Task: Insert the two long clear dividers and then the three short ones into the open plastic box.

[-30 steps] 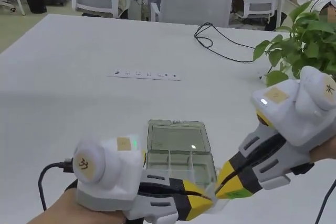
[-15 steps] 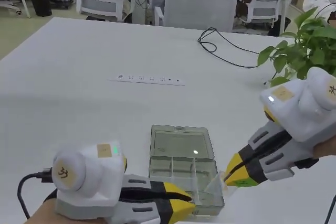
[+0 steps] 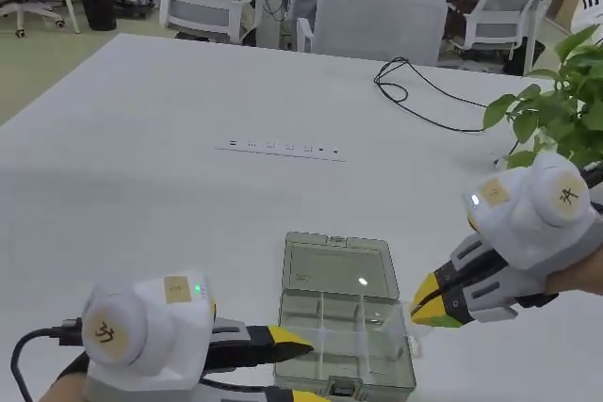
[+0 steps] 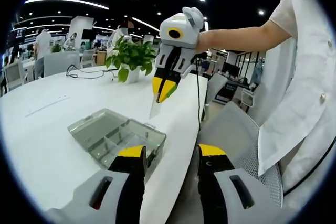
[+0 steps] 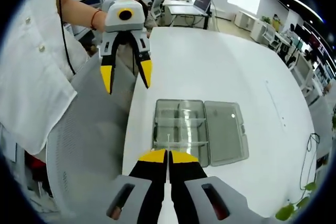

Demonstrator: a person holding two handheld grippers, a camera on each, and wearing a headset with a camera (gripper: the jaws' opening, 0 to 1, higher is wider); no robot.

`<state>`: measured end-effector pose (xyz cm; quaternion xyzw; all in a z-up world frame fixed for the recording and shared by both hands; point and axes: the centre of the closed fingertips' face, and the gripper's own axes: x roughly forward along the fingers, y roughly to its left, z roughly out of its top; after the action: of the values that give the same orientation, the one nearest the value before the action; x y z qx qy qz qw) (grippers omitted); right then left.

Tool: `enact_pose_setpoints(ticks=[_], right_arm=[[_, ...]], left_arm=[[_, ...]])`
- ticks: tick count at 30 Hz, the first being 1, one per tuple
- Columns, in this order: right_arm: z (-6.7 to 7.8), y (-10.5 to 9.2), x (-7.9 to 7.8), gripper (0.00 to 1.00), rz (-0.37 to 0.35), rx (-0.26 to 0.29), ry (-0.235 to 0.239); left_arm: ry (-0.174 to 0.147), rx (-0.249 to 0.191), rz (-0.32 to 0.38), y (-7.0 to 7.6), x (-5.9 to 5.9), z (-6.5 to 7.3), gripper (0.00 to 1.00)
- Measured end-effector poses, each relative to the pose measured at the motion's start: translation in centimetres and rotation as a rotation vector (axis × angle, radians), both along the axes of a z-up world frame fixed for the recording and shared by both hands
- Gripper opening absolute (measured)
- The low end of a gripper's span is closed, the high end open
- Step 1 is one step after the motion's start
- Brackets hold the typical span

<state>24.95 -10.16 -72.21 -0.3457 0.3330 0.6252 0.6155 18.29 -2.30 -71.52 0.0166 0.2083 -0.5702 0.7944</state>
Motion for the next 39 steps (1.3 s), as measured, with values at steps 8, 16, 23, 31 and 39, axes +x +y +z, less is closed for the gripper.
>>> enact_pose_setpoints(ticks=[8, 16, 23, 31, 39], right_arm=[[-2.1, 0.0, 1.2, 0.03, 0.025, -0.064, -0.035], [-4.1, 0.5, 2.1, 0.03, 0.034, -0.104, -0.04], [-5.2, 0.5, 2.4, 0.03, 0.037, -0.131, -0.034], [-5.3, 0.3, 2.4, 0.02, 0.021, -0.137, -0.014], [-5.3, 0.4, 2.4, 0.02, 0.036, -0.163, -0.024]], left_arm=[[0.009, 0.01, 0.027, 1.0, 0.0, -0.7, 0.49], [0.03, 0.005, 0.055, 1.5, -0.2, -1.1, 0.6], [0.04, 0.005, 0.063, 1.8, -0.4, -1.4, 0.63], [0.046, 0.001, 0.063, 1.7, -0.5, -1.5, 0.63], [0.045, -0.005, 0.064, 1.7, -0.5, -1.5, 0.63]])
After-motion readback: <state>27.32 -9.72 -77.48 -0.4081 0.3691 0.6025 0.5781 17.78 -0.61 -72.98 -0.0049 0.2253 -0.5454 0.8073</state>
